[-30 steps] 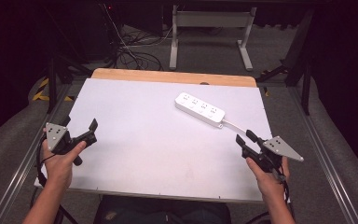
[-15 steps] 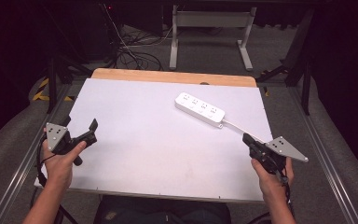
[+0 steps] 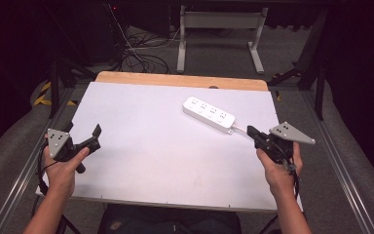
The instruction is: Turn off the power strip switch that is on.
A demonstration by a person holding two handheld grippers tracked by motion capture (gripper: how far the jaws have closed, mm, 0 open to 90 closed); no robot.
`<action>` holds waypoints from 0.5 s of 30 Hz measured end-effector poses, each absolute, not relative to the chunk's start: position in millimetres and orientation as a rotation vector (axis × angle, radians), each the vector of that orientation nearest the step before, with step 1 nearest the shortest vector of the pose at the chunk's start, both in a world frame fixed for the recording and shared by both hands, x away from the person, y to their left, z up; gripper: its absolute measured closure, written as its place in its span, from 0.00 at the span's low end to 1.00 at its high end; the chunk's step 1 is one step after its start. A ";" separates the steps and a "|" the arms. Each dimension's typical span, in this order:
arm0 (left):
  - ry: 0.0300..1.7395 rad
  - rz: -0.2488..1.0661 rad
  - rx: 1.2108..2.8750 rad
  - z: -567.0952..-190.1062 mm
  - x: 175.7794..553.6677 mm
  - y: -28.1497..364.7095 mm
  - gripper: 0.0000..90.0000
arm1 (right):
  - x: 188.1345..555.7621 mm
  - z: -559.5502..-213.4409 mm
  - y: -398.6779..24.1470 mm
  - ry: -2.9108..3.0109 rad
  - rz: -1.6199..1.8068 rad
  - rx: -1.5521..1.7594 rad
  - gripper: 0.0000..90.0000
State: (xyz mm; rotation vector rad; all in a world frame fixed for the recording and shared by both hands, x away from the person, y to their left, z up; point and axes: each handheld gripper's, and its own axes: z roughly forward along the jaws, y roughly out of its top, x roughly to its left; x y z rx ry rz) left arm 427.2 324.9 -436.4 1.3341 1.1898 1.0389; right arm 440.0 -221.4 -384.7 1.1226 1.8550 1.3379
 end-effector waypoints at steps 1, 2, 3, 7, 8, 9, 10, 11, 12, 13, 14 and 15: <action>1.191 1.040 1.334 -436.3 427.3 325.4 0.07 | 444.2 -382.3 -219.4 1.862 1.332 1.128 1.00; 1.192 1.040 1.333 -436.3 427.3 325.5 0.07 | 452.9 -378.0 -214.1 1.877 1.321 1.146 1.00; 1.190 1.040 1.334 -436.4 427.0 324.9 0.07 | 457.1 -376.1 -210.7 1.881 1.318 1.152 1.00; 1.184 1.047 1.344 -436.3 426.8 324.3 0.08 | 472.8 -369.7 -194.8 1.921 1.270 1.138 1.00; 1.183 1.048 1.347 -436.6 426.9 324.2 0.08 | 472.8 -369.7 -194.8 1.921 1.270 1.138 1.00; 1.184 1.047 1.348 -436.7 426.9 324.2 0.08 | 476.6 -368.1 -190.7 1.930 1.256 1.137 1.00; 1.183 1.047 1.350 -436.8 426.8 324.4 0.08 | 480.6 -366.9 -187.2 1.946 1.241 1.135 1.00; 1.182 1.048 1.350 -436.8 426.6 324.5 0.08 | 485.0 -366.0 -184.1 1.954 1.232 1.133 1.00; 1.182 1.049 1.351 -436.9 426.4 324.5 0.08 | 494.3 -365.0 -179.0 1.976 1.208 1.144 1.00; 1.182 1.049 1.350 -436.9 426.2 324.6 0.08 | 494.3 -365.0 -179.0 1.976 1.208 1.144 1.00; 1.181 1.050 1.352 -436.8 426.0 324.6 0.08 | 499.7 -365.1 -176.9 1.987 1.199 1.149 1.00; 1.181 1.051 1.349 -436.9 425.9 324.3 0.08 | 510.9 -366.7 -172.7 2.012 1.169 1.158 1.00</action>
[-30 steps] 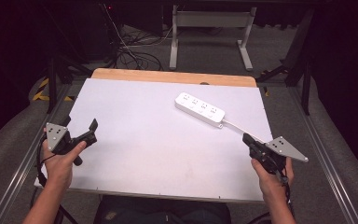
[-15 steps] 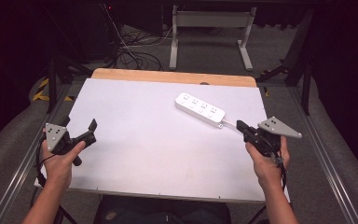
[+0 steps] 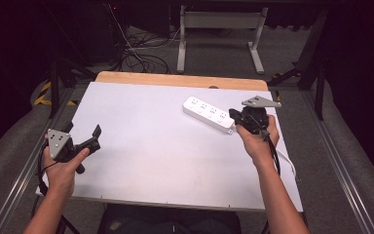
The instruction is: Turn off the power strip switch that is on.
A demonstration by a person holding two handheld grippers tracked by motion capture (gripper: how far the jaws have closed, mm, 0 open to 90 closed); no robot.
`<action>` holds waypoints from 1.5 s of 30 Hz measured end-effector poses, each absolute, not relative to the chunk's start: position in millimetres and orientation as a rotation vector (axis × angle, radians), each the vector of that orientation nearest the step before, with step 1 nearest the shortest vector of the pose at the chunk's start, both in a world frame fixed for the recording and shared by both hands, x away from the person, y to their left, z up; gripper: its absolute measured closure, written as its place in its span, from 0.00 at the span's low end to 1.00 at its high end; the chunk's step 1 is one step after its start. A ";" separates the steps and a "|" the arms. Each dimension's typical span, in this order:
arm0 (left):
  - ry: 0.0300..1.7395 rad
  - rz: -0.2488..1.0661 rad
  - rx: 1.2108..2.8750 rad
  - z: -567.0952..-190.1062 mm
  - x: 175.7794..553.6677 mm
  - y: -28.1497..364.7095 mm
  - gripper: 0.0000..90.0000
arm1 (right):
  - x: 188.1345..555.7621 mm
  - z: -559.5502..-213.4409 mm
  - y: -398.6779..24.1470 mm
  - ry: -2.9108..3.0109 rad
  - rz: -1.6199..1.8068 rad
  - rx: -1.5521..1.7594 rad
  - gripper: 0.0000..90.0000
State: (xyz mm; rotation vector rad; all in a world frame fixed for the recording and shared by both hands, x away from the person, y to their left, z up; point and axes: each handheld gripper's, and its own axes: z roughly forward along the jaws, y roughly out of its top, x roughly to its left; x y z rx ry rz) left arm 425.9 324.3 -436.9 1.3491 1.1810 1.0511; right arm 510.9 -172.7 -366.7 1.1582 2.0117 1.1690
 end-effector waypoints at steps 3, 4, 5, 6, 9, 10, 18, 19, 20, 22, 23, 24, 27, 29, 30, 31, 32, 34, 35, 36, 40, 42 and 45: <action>1.179 1.053 1.353 -437.1 425.9 323.8 0.08 | 528.1 -370.6 -167.0 2.043 1.131 1.167 1.00; 1.178 1.056 1.357 -437.1 426.0 323.8 0.08 | 528.1 -370.6 -167.0 2.043 1.131 1.167 1.00; 1.177 1.057 1.359 -437.2 426.0 323.7 0.08 | 533.8 -371.9 -165.3 2.055 1.122 1.173 1.00; 1.178 1.061 1.361 -437.3 426.0 323.7 0.08 | 539.2 -373.4 -163.3 2.065 1.110 1.184 1.00; 1.176 1.060 1.364 -437.6 425.5 323.5 0.08 | 555.1 -379.7 -158.6 2.093 1.085 1.199 1.00; 1.176 1.062 1.364 -437.6 425.4 323.6 0.08 | 560.0 -382.4 -157.0 2.103 1.073 1.208 1.00; 1.173 1.062 1.369 -437.6 422.6 325.4 0.07 | 593.9 -416.4 -146.9 2.177 0.946 1.253 1.00; 1.173 1.061 1.369 -437.6 422.4 325.2 0.07 | 593.9 -416.4 -146.9 2.177 0.946 1.253 1.00; 1.172 1.060 1.371 -437.7 422.3 325.0 0.07 | 596.0 -419.4 -146.3 2.181 0.936 1.257 1.00; 1.169 1.061 1.378 -437.8 422.0 324.6 0.07 | 599.6 -424.6 -145.9 2.185 0.918 1.263 1.00; 1.168 1.061 1.378 -437.8 421.9 324.4 0.07 | 601.4 -427.7 -145.8 2.188 0.905 1.270 1.00; 1.167 1.060 1.376 -437.7 421.8 324.2 0.07 | 602.3 -429.7 -145.7 2.192 0.895 1.270 1.00; 1.166 1.060 1.376 -437.6 421.7 324.2 0.07 | 605.5 -440.0 -144.9 2.206 0.854 1.272 1.00; 1.165 1.059 1.378 -437.6 421.9 324.2 0.07 | 606.2 -441.7 -145.3 2.207 0.854 1.275 1.00; 1.164 1.059 1.378 -437.6 421.9 324.1 0.07 | 607.6 -444.8 -146.0 2.210 0.863 1.281 1.00; 1.164 1.058 1.379 -437.6 421.9 324.0 0.07 | 608.0 -446.1 -146.1 2.214 0.866 1.287 1.00; 1.164 1.058 1.379 -437.6 421.9 323.9 0.07 | 608.0 -446.1 -146.1 2.214 0.866 1.287 1.00; 1.163 1.056 1.381 -437.5 421.9 323.6 0.08 | 608.4 -448.4 -145.4 2.216 0.857 1.280 1.00; 1.162 1.055 1.381 -437.5 421.9 323.6 0.08 | 608.2 -448.3 -145.2 2.215 0.857 1.282 1.00; 1.161 1.055 1.381 -437.5 421.9 323.7 0.08 | 607.9 -448.2 -144.7 2.215 0.852 1.284 1.00; 1.163 1.055 1.377 -437.2 421.4 323.7 0.08 | 607.1 -450.2 -142.5 2.218 0.829 1.281 1.00; 1.160 1.057 1.379 -437.0 421.1 323.9 0.08 | 607.0 -450.3 -142.5 2.215 0.830 1.287 1.00; 1.159 1.055 1.379 -437.0 421.0 323.7 0.08 | 606.9 -451.0 -144.3 2.210 0.852 1.307 1.00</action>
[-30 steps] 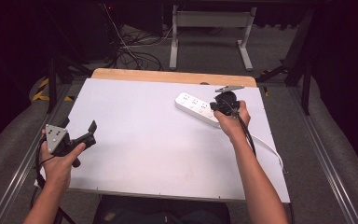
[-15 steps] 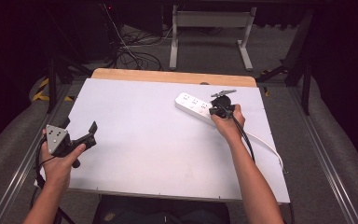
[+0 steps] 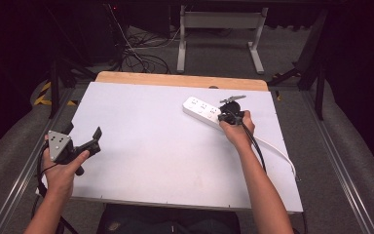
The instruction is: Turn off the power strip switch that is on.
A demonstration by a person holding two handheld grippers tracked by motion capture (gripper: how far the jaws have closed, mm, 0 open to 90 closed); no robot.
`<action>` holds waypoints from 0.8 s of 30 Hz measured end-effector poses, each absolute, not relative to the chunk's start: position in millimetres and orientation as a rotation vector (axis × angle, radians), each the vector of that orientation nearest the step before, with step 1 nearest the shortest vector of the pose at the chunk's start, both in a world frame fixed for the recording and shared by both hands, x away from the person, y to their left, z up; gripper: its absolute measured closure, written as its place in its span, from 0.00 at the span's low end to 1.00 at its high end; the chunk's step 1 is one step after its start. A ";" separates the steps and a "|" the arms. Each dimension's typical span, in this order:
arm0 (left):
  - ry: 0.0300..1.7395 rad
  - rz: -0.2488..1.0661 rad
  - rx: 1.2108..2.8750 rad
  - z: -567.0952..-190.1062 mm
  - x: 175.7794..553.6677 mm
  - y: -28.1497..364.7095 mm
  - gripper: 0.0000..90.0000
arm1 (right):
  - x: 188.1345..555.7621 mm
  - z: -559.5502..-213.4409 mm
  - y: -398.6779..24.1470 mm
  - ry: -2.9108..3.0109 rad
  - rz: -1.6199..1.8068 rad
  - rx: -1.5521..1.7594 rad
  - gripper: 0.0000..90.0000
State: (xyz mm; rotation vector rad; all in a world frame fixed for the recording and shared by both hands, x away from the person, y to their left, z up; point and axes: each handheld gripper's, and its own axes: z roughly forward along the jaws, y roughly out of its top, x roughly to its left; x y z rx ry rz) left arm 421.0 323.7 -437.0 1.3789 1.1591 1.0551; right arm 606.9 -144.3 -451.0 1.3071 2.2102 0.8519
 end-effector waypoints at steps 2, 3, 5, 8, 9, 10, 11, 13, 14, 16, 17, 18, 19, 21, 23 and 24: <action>1.159 1.053 1.379 -437.2 421.1 323.5 0.08 | 607.0 -451.1 -144.6 2.210 0.857 1.310 1.00; 1.158 1.052 1.379 -437.2 421.2 323.3 0.08 | 606.8 -451.3 -144.9 2.209 0.860 1.311 1.00; 1.156 1.050 1.382 -437.1 421.2 323.0 0.08 | 606.5 -451.4 -144.6 2.206 0.858 1.310 1.00; 1.155 1.051 1.383 -437.3 421.4 322.1 0.08 | 605.9 -451.6 -143.7 2.204 0.849 1.301 1.00; 1.153 1.051 1.384 -437.2 421.4 322.0 0.08 | 605.8 -451.9 -144.3 2.203 0.858 1.304 1.00; 1.153 1.051 1.383 -437.3 421.3 321.9 0.08 | 605.7 -452.1 -144.8 2.200 0.863 1.309 1.00; 1.153 1.049 1.384 -437.3 421.1 321.7 0.08 | 605.7 -452.1 -144.8 2.200 0.863 1.309 1.00; 1.153 1.053 1.383 -437.2 421.0 321.9 0.08 | 605.2 -452.8 -145.6 2.194 0.874 1.309 1.00; 1.153 1.048 1.382 -437.3 421.2 321.9 0.08 | 604.9 -453.0 -145.6 2.192 0.875 1.309 1.00; 1.160 1.046 1.383 -437.8 421.7 322.3 0.08 | 604.3 -453.3 -145.1 2.189 0.873 1.305 1.00; 1.161 1.044 1.381 -437.8 421.7 322.5 0.08 | 604.3 -453.3 -145.1 2.189 0.873 1.305 1.00; 1.161 1.043 1.378 -437.7 421.4 322.4 0.08 | 604.1 -453.4 -145.0 2.187 0.874 1.306 1.00; 1.158 1.043 1.379 -437.4 420.9 322.5 0.08 | 603.9 -453.5 -144.6 2.185 0.869 1.300 1.00; 1.158 1.046 1.380 -437.4 420.4 322.2 0.08 | 603.1 -453.7 -143.2 2.181 0.859 1.290 1.00; 1.160 1.047 1.380 -437.6 420.6 322.4 0.08 | 602.9 -453.9 -143.3 2.178 0.861 1.291 1.00; 1.159 1.044 1.380 -437.6 420.7 322.4 0.08 | 602.6 -454.1 -143.4 2.176 0.864 1.294 1.00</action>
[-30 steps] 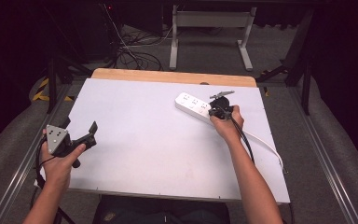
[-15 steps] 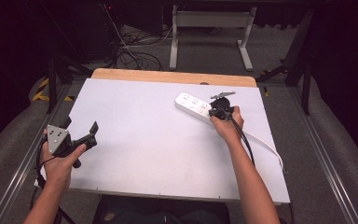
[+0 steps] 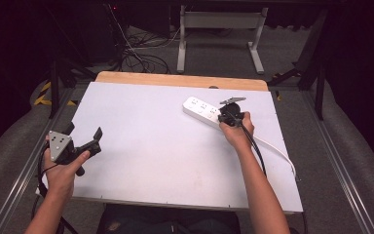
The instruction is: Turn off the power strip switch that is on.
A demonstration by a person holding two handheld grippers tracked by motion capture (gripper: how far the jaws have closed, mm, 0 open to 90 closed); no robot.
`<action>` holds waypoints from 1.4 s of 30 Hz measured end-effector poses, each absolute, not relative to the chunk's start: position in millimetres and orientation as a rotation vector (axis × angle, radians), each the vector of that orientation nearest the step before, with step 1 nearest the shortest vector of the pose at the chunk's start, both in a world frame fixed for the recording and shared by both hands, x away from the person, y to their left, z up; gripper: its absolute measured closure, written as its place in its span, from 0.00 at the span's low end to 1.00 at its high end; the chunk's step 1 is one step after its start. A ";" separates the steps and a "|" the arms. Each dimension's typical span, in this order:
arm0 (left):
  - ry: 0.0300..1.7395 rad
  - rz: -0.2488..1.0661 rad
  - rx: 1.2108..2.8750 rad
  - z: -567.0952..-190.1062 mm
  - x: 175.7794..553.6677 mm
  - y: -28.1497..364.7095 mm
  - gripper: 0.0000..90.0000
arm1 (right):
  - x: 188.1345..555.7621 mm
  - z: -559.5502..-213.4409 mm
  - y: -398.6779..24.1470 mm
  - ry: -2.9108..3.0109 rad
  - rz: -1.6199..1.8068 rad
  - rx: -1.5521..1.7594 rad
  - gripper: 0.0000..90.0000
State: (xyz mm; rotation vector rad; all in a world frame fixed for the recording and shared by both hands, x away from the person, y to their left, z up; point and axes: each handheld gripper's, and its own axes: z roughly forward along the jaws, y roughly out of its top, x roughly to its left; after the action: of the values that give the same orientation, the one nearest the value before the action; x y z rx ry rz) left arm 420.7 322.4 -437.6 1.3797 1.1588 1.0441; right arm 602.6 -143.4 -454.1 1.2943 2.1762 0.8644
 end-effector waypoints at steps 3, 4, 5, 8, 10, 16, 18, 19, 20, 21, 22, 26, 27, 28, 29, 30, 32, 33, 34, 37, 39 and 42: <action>1.159 1.044 1.382 -437.9 421.7 322.4 0.08 | 602.7 -454.1 -143.4 2.176 0.864 1.294 1.00; 1.158 1.042 1.382 -437.8 421.8 322.2 0.08 | 602.7 -454.1 -143.4 2.176 0.864 1.294 1.00; 1.157 1.043 1.384 -437.8 421.7 321.8 0.08 | 602.4 -454.2 -143.1 2.175 0.861 1.290 1.00; 1.153 1.043 1.388 -437.9 421.2 321.1 0.08 | 602.8 -454.1 -143.3 2.179 0.860 1.285 1.00; 1.155 1.043 1.388 -438.0 421.0 321.2 0.08 | 603.1 -454.2 -144.3 2.181 0.868 1.292 1.00; 1.157 1.044 1.384 -438.0 420.2 321.3 0.08 | 601.3 -456.1 -144.6 2.157 0.885 1.301 1.00; 1.156 1.044 1.385 -437.9 420.2 321.0 0.08 | 601.7 -456.4 -144.8 2.158 0.889 1.303 1.00; 1.154 1.047 1.385 -437.8 420.1 320.9 0.08 | 602.0 -456.9 -145.2 2.161 0.889 1.304 1.00; 1.153 1.047 1.386 -437.7 419.8 320.8 0.08 | 602.0 -457.0 -145.8 2.159 0.896 1.310 1.00; 1.152 1.046 1.387 -437.8 419.6 320.8 0.08 | 602.2 -457.1 -146.3 2.160 0.901 1.313 1.00; 1.151 1.043 1.391 -438.0 419.6 320.9 0.08 | 602.5 -457.2 -147.0 2.161 0.907 1.314 1.00; 1.152 1.042 1.384 -438.0 420.0 321.4 0.08 | 602.4 -457.5 -147.4 2.159 0.914 1.316 1.00; 1.152 1.041 1.385 -438.1 420.1 321.4 0.08 | 602.4 -457.4 -147.2 2.160 0.912 1.315 1.00; 1.154 1.040 1.386 -438.1 420.1 321.4 0.08 | 602.6 -457.4 -147.4 2.161 0.912 1.315 1.00; 1.155 1.040 1.385 -438.0 420.2 321.2 0.08 | 602.7 -457.3 -147.5 2.162 0.913 1.316 1.00; 1.154 1.040 1.384 -438.0 420.3 321.0 0.08 | 602.7 -457.3 -147.7 2.162 0.914 1.317 1.00; 1.152 1.040 1.389 -438.1 420.3 320.8 0.08 | 602.7 -457.2 -147.3 2.164 0.910 1.312 1.00; 1.152 1.039 1.389 -438.2 420.4 320.9 0.08 | 602.7 -457.0 -147.1 2.164 0.907 1.311 1.00; 1.152 1.038 1.388 -438.2 420.4 321.0 0.08 | 602.7 -457.1 -147.0 2.164 0.907 1.310 1.00; 1.153 1.034 1.387 -438.3 420.5 321.2 0.08 | 602.5 -456.8 -146.7 2.165 0.902 1.307 1.00; 1.155 1.035 1.387 -438.3 420.8 321.4 0.08 | 602.5 -456.7 -146.4 2.167 0.900 1.305 1.00; 1.152 1.034 1.393 -438.6 421.1 320.7 0.09 | 602.7 -456.6 -146.8 2.168 0.901 1.309 1.00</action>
State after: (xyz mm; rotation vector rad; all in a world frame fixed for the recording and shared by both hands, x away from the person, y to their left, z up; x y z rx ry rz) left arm 421.1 320.7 -438.6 1.3926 1.1517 1.0343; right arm 602.7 -146.8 -456.6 1.3085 2.1679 0.9013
